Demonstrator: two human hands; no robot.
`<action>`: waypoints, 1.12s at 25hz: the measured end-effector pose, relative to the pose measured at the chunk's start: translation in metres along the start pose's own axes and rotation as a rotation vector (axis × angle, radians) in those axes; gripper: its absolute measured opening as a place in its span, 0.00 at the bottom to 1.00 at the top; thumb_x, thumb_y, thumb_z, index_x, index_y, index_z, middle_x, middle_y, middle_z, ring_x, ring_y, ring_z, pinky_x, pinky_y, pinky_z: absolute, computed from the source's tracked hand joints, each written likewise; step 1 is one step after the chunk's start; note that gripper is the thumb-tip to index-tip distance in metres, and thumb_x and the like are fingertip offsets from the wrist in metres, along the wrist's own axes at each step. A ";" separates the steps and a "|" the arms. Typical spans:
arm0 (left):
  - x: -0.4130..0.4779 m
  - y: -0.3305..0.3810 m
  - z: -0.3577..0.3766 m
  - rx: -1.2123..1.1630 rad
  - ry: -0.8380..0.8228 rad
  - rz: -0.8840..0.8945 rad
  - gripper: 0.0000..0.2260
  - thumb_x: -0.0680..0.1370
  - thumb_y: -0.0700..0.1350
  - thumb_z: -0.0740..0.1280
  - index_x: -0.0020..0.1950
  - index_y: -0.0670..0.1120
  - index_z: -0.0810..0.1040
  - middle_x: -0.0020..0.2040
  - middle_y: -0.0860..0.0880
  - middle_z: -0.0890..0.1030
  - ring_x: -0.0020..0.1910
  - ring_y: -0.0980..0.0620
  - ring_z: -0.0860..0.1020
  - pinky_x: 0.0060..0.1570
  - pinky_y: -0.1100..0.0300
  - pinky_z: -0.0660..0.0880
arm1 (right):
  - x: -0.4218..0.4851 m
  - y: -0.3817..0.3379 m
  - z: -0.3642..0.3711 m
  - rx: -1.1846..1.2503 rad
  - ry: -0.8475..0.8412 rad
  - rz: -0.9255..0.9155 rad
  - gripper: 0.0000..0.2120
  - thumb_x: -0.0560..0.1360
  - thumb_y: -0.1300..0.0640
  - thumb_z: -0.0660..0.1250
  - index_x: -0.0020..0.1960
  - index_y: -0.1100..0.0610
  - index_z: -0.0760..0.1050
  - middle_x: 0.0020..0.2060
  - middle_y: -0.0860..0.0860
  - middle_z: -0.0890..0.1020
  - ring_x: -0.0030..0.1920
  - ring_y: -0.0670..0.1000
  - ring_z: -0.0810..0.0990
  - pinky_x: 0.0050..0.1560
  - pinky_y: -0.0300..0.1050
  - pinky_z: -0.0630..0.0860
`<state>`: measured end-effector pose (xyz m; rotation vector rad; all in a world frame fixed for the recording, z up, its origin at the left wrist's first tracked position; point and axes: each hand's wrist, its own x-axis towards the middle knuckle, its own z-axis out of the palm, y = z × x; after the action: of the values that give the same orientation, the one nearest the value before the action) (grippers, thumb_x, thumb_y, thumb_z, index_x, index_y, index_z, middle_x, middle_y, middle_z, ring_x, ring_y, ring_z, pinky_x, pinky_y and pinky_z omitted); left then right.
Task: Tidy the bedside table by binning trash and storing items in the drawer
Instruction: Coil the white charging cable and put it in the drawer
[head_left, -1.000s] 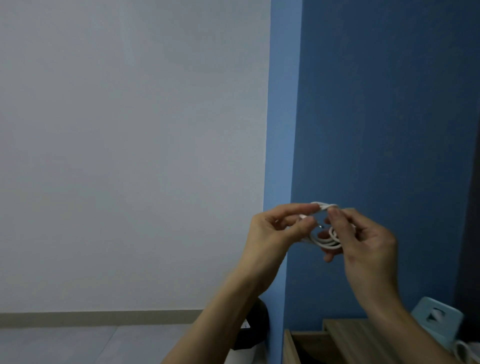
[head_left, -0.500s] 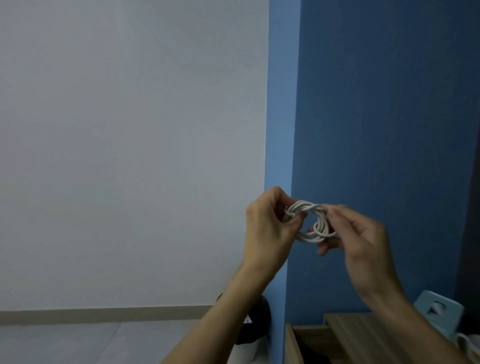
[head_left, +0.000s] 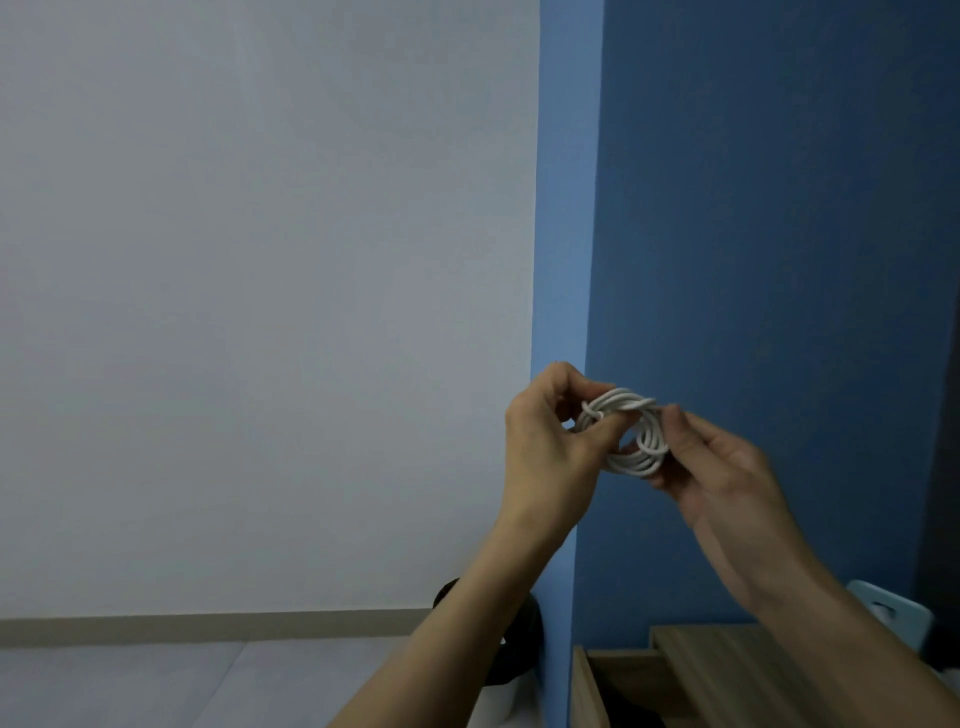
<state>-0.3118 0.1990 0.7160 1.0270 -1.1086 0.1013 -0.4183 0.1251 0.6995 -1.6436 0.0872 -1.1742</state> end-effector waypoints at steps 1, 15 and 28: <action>0.000 0.000 0.001 0.001 -0.006 -0.006 0.07 0.69 0.35 0.73 0.36 0.40 0.75 0.38 0.41 0.82 0.40 0.40 0.80 0.38 0.45 0.79 | -0.001 0.000 -0.001 -0.024 -0.044 0.006 0.32 0.57 0.30 0.69 0.51 0.52 0.82 0.44 0.57 0.83 0.42 0.48 0.77 0.41 0.34 0.76; -0.006 -0.004 0.004 0.176 0.030 0.125 0.05 0.70 0.36 0.71 0.39 0.41 0.76 0.37 0.47 0.80 0.37 0.51 0.78 0.39 0.52 0.77 | -0.001 -0.011 -0.009 -0.615 0.162 -0.260 0.12 0.74 0.57 0.66 0.56 0.47 0.75 0.39 0.44 0.82 0.42 0.41 0.81 0.40 0.26 0.74; -0.001 0.002 0.005 0.097 -0.017 0.032 0.05 0.69 0.37 0.73 0.40 0.45 0.79 0.37 0.51 0.82 0.36 0.54 0.79 0.37 0.56 0.80 | 0.002 -0.007 -0.012 -0.338 -0.053 -0.104 0.22 0.64 0.31 0.63 0.42 0.47 0.82 0.41 0.49 0.84 0.41 0.47 0.83 0.41 0.38 0.80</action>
<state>-0.3166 0.1974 0.7170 1.0989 -1.1448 0.1736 -0.4291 0.1190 0.7056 -1.9944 0.1763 -1.2437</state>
